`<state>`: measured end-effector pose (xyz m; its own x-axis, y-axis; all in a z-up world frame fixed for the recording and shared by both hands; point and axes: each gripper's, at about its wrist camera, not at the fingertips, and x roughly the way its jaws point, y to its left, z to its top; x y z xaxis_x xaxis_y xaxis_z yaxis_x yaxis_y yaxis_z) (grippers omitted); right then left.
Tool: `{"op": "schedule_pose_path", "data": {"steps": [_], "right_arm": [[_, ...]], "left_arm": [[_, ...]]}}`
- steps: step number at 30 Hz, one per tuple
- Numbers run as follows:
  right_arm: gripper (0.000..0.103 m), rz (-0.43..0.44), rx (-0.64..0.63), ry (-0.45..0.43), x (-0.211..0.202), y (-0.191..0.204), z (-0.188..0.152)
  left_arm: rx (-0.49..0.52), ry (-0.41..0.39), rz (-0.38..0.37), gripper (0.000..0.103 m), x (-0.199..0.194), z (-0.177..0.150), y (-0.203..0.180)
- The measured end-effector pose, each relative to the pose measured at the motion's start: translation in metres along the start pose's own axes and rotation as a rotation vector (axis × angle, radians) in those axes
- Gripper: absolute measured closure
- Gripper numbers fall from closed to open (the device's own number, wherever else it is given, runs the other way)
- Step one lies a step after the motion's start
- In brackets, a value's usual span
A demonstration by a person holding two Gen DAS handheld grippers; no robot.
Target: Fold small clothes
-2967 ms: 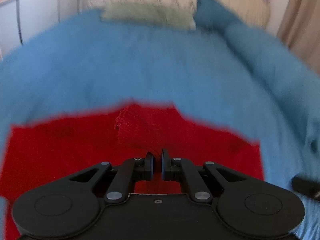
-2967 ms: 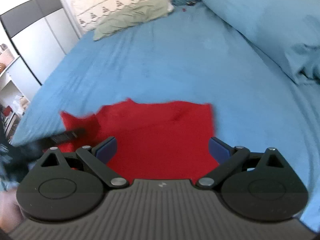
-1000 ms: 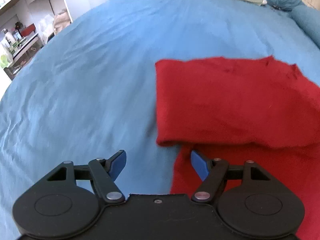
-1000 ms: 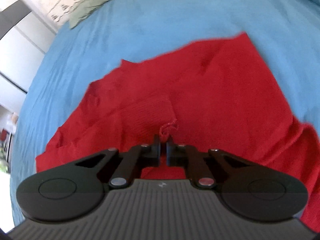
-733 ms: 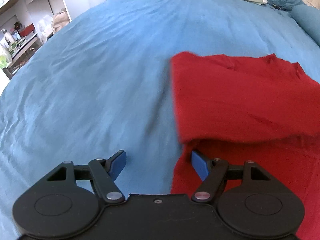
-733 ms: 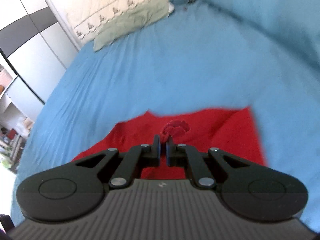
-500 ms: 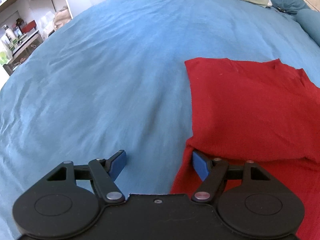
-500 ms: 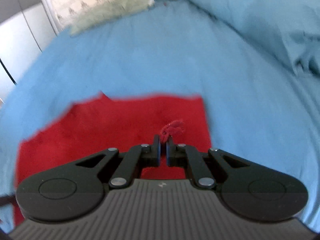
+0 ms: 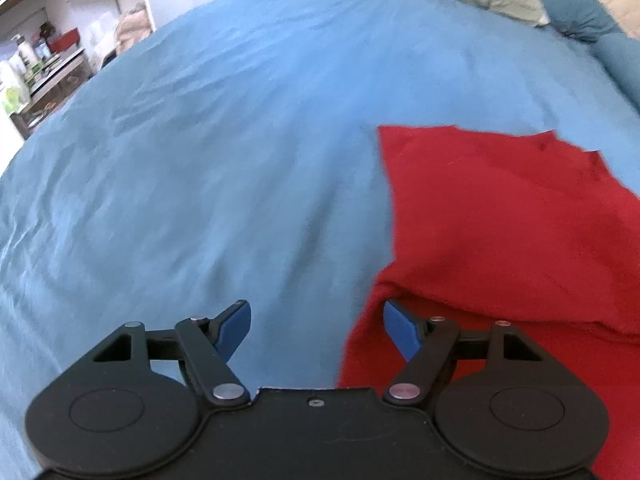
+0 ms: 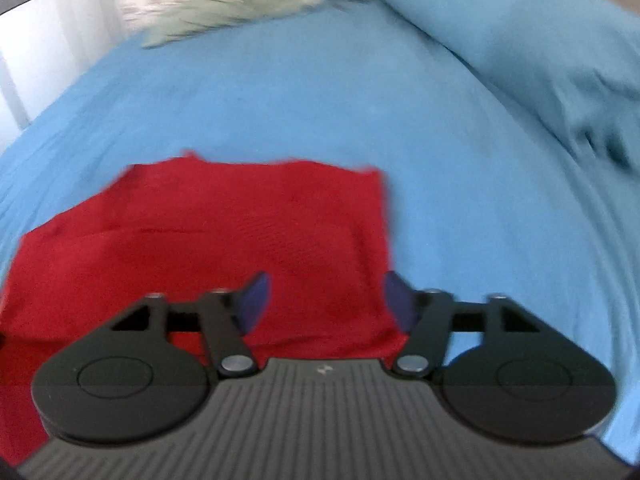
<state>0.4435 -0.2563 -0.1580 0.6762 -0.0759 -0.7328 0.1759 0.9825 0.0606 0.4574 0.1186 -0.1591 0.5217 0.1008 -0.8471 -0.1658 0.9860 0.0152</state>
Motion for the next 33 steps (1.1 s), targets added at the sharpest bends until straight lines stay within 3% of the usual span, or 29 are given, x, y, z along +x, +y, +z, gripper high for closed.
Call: {"op": "schedule_pose_path", "data": {"steps": [3, 6, 9, 11, 14, 17, 21, 26, 33], "right_arm": [[0.014, 0.082, -0.052, 0.038, 0.014, 0.013, -0.002], [0.014, 0.096, 0.01, 0.138, 0.046, 0.006, -0.012], [0.014, 0.107, 0.011, 0.128, 0.047, 0.003, -0.015], [0.014, 0.127, 0.009, 0.112, 0.033, 0.0, -0.01], [0.014, 0.168, -0.026, 0.036, -0.016, -0.01, -0.005], [0.014, 0.2, -0.064, 0.027, -0.068, -0.021, -0.007], [0.013, 0.176, -0.064, 0.1, -0.126, -0.034, -0.031], [0.016, 0.105, -0.003, 0.291, -0.158, -0.045, -0.097], [0.02, 0.011, 0.051, 0.432, -0.17, -0.051, -0.168]], "left_arm": [[0.03, -0.018, -0.009, 0.025, -0.008, -0.003, -0.006], [0.045, -0.013, -0.014, 0.025, -0.011, -0.008, -0.009], [0.051, -0.01, -0.027, 0.025, -0.018, -0.011, -0.006], [0.082, -0.026, -0.048, 0.025, -0.032, -0.012, -0.003], [0.155, -0.064, -0.058, 0.025, -0.068, -0.016, 0.002], [0.185, -0.062, -0.102, 0.024, -0.104, -0.028, 0.015], [0.177, 0.048, -0.147, 0.024, -0.134, -0.061, 0.03], [0.162, 0.209, -0.18, 0.026, -0.144, -0.118, 0.042], [0.166, 0.334, -0.176, 0.047, -0.136, -0.183, 0.042]]}}
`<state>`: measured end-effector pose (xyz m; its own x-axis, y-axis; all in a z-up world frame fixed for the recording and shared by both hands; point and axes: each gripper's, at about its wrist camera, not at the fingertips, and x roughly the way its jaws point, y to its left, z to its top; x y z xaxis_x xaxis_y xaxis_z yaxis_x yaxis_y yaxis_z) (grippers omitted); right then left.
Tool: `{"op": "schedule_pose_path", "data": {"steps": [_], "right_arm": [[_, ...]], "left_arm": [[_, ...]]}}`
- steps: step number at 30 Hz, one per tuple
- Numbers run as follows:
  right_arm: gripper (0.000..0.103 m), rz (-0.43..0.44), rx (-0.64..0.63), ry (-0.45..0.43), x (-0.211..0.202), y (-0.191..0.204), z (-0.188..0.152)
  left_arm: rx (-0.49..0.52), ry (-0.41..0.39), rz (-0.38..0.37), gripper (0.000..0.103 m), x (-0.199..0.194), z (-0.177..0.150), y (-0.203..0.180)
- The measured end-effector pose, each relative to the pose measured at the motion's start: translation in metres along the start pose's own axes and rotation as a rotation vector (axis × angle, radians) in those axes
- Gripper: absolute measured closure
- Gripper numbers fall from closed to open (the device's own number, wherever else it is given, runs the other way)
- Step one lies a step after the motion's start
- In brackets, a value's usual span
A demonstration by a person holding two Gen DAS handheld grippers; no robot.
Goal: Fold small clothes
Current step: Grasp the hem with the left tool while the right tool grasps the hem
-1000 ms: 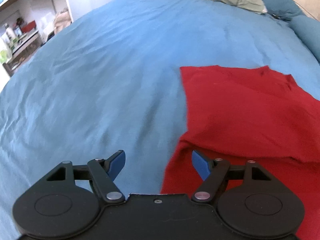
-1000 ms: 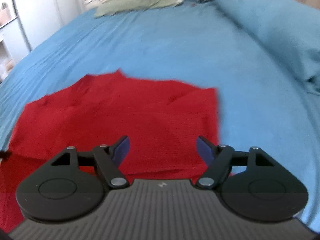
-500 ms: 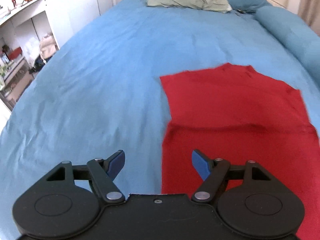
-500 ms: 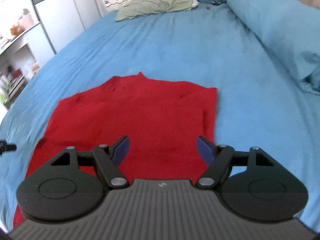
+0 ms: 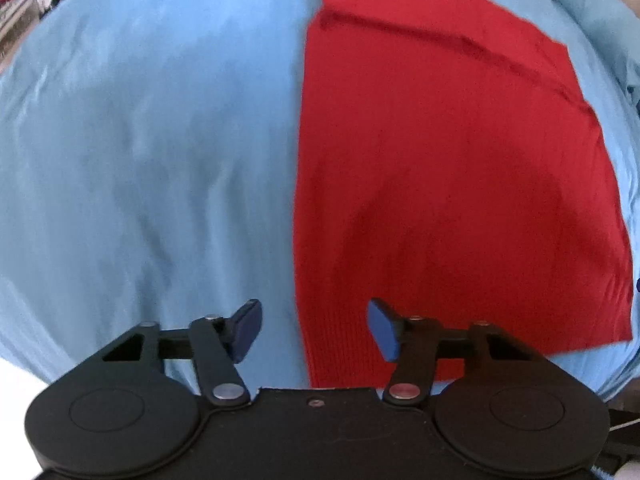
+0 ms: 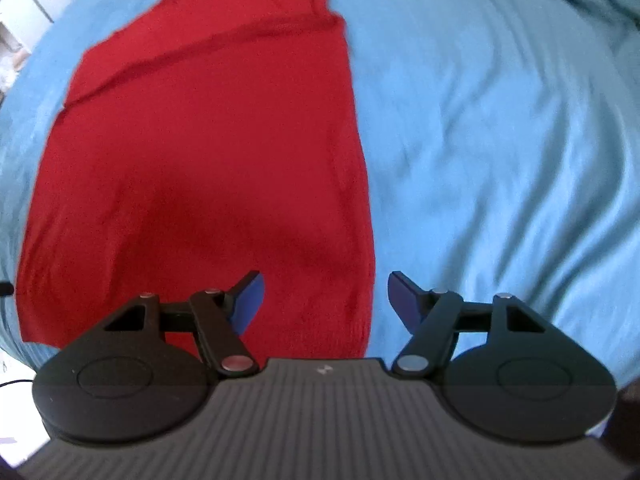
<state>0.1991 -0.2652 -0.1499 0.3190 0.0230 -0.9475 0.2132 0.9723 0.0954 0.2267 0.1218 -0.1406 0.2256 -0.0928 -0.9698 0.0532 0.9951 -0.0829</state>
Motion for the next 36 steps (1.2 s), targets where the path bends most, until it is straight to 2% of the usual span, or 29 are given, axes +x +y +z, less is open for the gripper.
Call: {"op": "schedule_pose_path", "data": {"steps": [3, 9, 11, 15, 18, 20, 21, 22, 29, 36], "right_arm": [[0.024, -0.02, 0.018, 0.031, 0.008, -0.004, -0.015], [0.032, -0.027, 0.043, 0.1, 0.017, -0.002, -0.042], [0.042, -0.008, 0.043, 0.13, 0.018, -0.003, -0.049], [0.045, -0.015, 0.033, 0.136, 0.022, 0.002, -0.054], [0.051, -0.01, 0.076, 0.137, 0.024, -0.003, -0.053], [0.065, -0.005, 0.076, 0.138, 0.025, -0.004, -0.051], [0.07, 0.002, 0.071, 0.141, 0.025, -0.005, -0.051], [0.078, 0.01, 0.066, 0.145, 0.026, -0.006, -0.049], [0.08, 0.073, 0.065, 0.141, 0.005, -0.014, -0.032], [0.081, 0.203, 0.084, 0.024, -0.076, -0.014, 0.027]], "left_arm": [[0.011, 0.031, 0.005, 0.055, 0.012, -0.011, -0.007], [0.025, 0.008, 0.034, 0.056, 0.021, -0.025, -0.019], [0.019, 0.006, 0.034, 0.058, 0.021, -0.028, -0.02], [0.031, 0.013, 0.029, 0.073, 0.021, -0.033, -0.017], [0.024, 0.023, 0.015, 0.083, 0.022, -0.034, -0.015], [0.033, 0.033, 0.013, 0.09, 0.026, -0.031, -0.012], [0.04, 0.038, 0.009, 0.097, 0.027, -0.03, -0.013], [0.047, 0.043, 0.005, 0.098, 0.026, -0.029, -0.013], [-0.013, 0.038, -0.012, 0.099, 0.0, -0.015, -0.01], [-0.081, -0.104, -0.086, 0.099, -0.084, 0.037, -0.013]]}}
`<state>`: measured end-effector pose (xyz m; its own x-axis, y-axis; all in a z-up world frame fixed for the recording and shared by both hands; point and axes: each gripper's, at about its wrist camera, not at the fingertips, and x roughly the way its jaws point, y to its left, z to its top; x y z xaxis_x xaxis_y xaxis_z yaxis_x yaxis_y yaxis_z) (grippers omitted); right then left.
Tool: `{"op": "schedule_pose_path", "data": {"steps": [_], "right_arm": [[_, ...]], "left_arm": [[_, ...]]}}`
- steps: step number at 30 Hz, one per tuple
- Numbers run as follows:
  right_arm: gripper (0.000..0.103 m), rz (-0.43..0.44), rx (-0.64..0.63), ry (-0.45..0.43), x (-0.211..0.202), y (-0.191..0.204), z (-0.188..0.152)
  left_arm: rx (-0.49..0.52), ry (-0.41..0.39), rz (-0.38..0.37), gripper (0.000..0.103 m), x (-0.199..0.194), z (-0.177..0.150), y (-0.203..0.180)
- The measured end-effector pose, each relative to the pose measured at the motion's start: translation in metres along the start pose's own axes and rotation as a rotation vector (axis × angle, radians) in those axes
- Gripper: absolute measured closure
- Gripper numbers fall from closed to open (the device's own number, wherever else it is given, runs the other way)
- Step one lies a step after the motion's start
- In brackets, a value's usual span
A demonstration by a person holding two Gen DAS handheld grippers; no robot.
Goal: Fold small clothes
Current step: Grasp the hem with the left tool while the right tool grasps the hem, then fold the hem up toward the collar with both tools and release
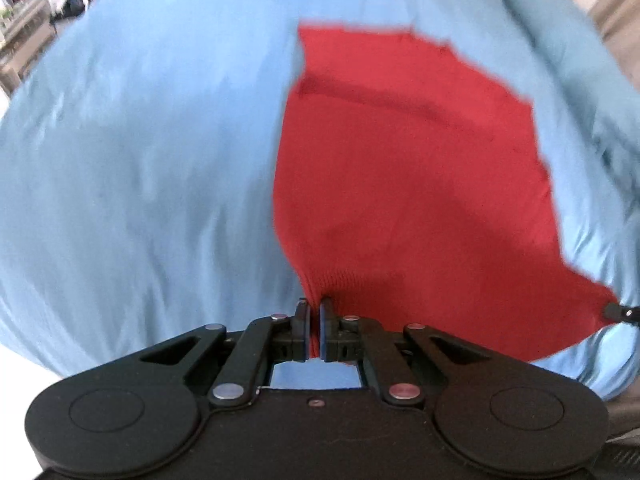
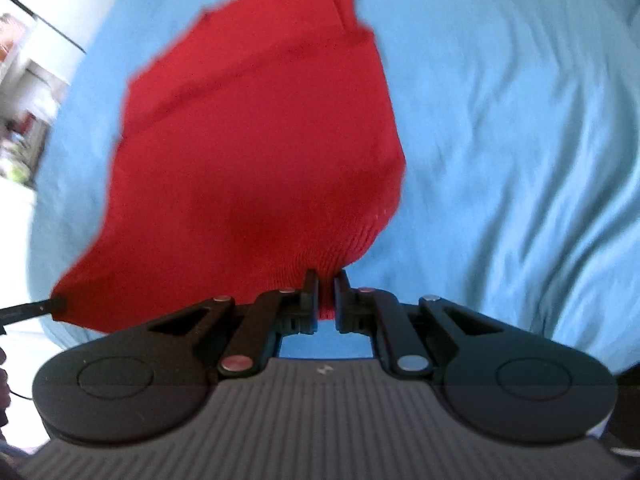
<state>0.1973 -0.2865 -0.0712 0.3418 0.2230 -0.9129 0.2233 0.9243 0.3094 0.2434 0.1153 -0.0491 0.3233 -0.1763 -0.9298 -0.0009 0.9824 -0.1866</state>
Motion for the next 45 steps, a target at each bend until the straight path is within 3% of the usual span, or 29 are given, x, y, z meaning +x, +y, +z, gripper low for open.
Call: {"op": "schedule_pose_path", "data": {"steps": [4, 8, 11, 16, 20, 24, 32, 33, 34, 35, 36, 37, 38, 41, 43, 45], "right_arm": [[0.081, 0.055, 0.008, -0.102, -0.032, 0.017, 0.055], [0.081, 0.114, 0.038, -0.206, -0.038, 0.019, 0.128], [0.081, 0.134, 0.061, -0.251, -0.019, 0.023, 0.185], [0.081, 0.13, 0.057, -0.316, 0.051, 0.021, 0.275], [0.081, 0.099, 0.051, -0.315, 0.134, 0.019, 0.328], [0.081, 0.07, 0.081, -0.297, 0.196, 0.001, 0.352], [0.08, 0.042, 0.035, -0.288, 0.234, -0.004, 0.363], [0.079, 0.041, 0.027, -0.293, 0.234, -0.003, 0.363], [0.074, 0.041, 0.022, -0.3, 0.231, -0.001, 0.362], [0.06, 0.039, 0.016, -0.312, 0.227, -0.002, 0.36], [0.047, 0.04, 0.006, -0.325, 0.221, -0.005, 0.355], [0.02, 0.037, -0.006, -0.348, 0.215, -0.003, 0.354], [0.01, 0.032, -0.017, -0.385, 0.207, 0.0, 0.353], [0.009, 0.067, -0.068, -0.44, 0.179, 0.009, 0.337], [0.002, 0.065, -0.133, -0.446, 0.163, 0.019, 0.316], [0.0, 0.07, -0.174, -0.424, 0.156, 0.027, 0.292]], "left_arm": [[-0.065, -0.14, -0.038, 0.099, -0.027, 0.062, -0.002], [-0.11, -0.267, -0.056, 0.099, -0.023, 0.132, -0.008], [-0.117, -0.349, -0.049, 0.099, -0.002, 0.188, -0.02], [-0.161, -0.416, 0.011, 0.099, 0.085, 0.271, -0.037], [-0.197, -0.428, 0.046, 0.099, 0.156, 0.305, -0.041], [-0.21, -0.412, 0.085, 0.099, 0.198, 0.32, -0.041], [-0.246, -0.35, 0.122, 0.097, 0.234, 0.334, -0.033], [-0.251, -0.345, 0.118, 0.091, 0.234, 0.334, -0.032], [-0.252, -0.348, 0.112, 0.069, 0.231, 0.333, -0.032], [-0.25, -0.355, 0.113, 0.053, 0.229, 0.336, -0.032], [-0.239, -0.376, 0.12, 0.027, 0.222, 0.333, -0.033], [-0.218, -0.402, 0.14, 0.018, 0.212, 0.329, -0.036], [-0.187, -0.425, 0.167, 0.015, 0.201, 0.324, -0.04], [-0.079, -0.441, 0.19, 0.012, 0.175, 0.298, -0.056], [0.007, -0.421, 0.185, 0.0, 0.163, 0.269, -0.071], [0.071, -0.364, 0.168, 0.0, 0.164, 0.243, -0.084]]}}
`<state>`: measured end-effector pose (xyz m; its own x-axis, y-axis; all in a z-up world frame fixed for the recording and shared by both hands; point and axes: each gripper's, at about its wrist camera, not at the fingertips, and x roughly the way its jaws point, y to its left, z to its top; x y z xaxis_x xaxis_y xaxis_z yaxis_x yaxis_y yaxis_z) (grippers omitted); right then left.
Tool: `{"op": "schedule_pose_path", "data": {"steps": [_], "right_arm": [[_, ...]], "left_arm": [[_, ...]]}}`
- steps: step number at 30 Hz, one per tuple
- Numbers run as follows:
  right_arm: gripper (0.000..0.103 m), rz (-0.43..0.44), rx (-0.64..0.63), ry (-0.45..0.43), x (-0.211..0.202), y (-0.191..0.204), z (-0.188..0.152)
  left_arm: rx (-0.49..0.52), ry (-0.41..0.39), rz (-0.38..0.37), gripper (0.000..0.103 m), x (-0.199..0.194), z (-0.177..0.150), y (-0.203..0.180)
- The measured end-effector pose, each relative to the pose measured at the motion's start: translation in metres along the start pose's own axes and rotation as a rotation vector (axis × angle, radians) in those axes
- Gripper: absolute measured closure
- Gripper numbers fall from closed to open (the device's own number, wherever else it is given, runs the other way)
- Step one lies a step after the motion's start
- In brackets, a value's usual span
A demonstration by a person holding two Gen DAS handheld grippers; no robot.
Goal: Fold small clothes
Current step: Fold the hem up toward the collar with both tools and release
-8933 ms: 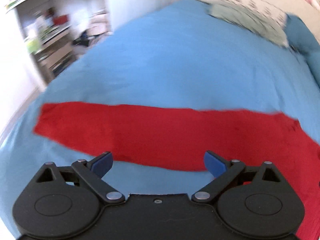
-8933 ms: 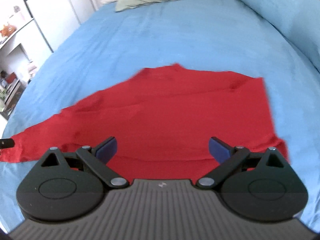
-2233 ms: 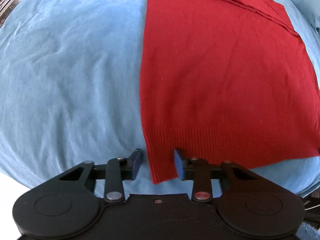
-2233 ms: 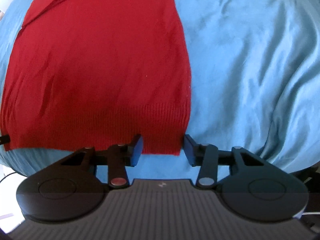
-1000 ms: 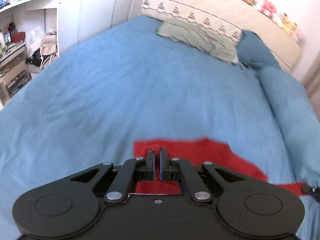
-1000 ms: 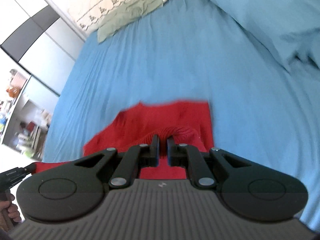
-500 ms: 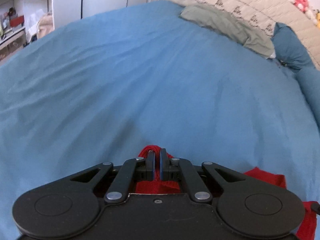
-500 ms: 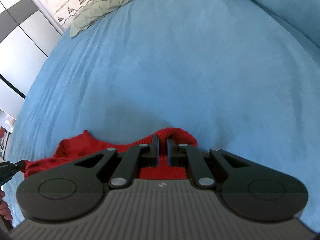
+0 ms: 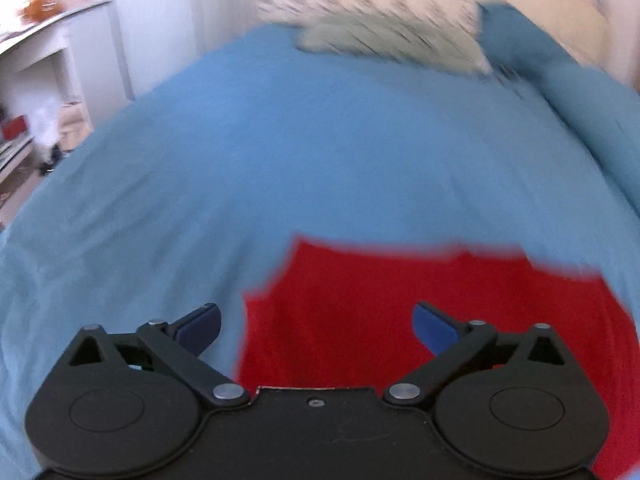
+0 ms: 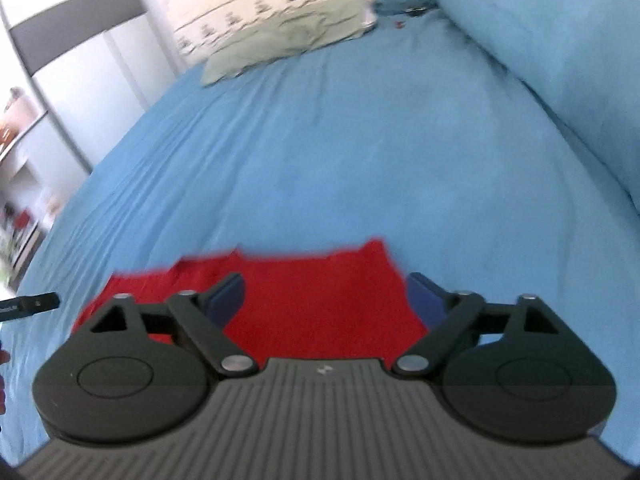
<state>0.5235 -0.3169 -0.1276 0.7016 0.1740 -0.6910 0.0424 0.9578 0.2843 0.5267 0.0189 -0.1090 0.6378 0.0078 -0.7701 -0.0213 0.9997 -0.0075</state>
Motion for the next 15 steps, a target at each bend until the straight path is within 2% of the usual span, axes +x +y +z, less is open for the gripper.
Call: {"op": "schedule_pose_path", "data": {"steps": [2, 5, 7, 11, 15], "right_arm": [[0.0, 0.011, -0.004, 0.057, -0.004, 0.006, -0.023], [0.0, -0.02, 0.007, 0.129, 0.005, 0.008, -0.057], [0.0, -0.052, 0.024, 0.151, 0.014, 0.006, -0.074], [0.0, -0.057, 0.09, 0.13, 0.023, -0.006, -0.092], [0.0, -0.054, 0.054, 0.113, 0.009, 0.003, -0.084]], "left_arm": [[0.043, 0.078, -0.047, 0.0, 0.004, -0.025, -0.009], [0.078, 0.16, -0.03, 0.0, 0.019, -0.058, -0.015], [0.065, 0.206, -0.025, 0.0, 0.032, -0.073, -0.01], [0.057, 0.192, -0.034, 0.0, 0.037, -0.081, -0.005], [0.085, 0.156, -0.001, 0.002, 0.018, -0.068, -0.013]]}}
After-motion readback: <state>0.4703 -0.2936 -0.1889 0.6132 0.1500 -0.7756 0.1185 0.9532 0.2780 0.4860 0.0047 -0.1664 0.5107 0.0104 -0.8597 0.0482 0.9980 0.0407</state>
